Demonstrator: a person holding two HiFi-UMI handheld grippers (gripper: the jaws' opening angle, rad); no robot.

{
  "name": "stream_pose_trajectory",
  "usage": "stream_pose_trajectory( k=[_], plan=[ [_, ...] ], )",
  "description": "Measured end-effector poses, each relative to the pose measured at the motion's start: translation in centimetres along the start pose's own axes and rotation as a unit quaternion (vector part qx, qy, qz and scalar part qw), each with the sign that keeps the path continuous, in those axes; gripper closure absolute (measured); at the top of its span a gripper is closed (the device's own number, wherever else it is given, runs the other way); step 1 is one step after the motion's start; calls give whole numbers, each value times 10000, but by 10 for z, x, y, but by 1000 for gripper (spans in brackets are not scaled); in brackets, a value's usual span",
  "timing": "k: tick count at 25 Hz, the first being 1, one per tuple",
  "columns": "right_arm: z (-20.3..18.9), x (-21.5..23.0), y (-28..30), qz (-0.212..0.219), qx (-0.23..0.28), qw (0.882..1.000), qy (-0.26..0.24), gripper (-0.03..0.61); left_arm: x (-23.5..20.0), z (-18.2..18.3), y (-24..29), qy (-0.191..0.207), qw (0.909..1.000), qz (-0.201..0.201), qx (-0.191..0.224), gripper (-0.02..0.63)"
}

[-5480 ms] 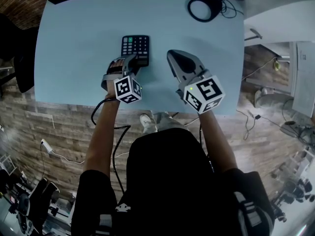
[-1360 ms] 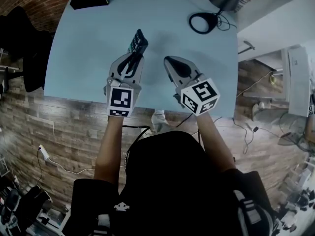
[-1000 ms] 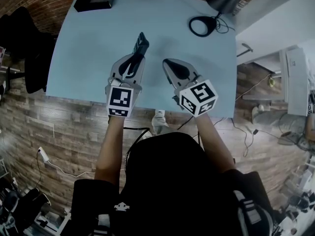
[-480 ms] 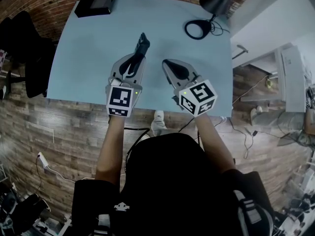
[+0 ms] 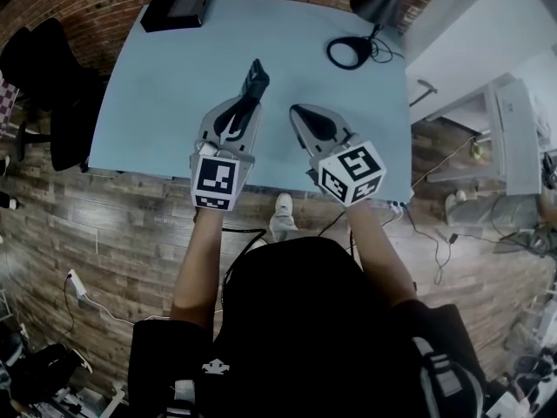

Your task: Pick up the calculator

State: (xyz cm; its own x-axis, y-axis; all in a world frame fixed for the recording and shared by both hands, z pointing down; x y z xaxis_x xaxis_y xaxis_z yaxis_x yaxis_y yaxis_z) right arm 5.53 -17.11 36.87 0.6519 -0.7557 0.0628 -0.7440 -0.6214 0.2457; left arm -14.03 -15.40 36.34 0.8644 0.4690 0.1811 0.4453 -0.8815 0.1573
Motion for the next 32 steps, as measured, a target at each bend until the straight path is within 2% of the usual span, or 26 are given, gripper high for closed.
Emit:
stream_pose_trajectory(
  k=[11,32],
  plan=[
    [5,-37,-18,19,149,9998,-105,574,12,11,-43,244,9996,28,130,520],
    [7,-107,-47,-53,201,9991,-359,574,21,14,-120,130,9988,94,461,522]
  ],
)
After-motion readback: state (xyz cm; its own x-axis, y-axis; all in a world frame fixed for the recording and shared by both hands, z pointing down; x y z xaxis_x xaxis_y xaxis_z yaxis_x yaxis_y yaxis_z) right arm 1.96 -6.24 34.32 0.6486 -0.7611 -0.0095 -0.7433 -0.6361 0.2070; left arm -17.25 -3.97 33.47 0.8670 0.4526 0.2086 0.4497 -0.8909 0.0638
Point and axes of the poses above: the fingertips, and each gripper's own axes: y forward along the fingers, x to its right, z out of its top, the point moved 10 cm from there along -y, backward along the fingers, and after that the axes turned 6 degrees about -x, right-handed, at the moved point
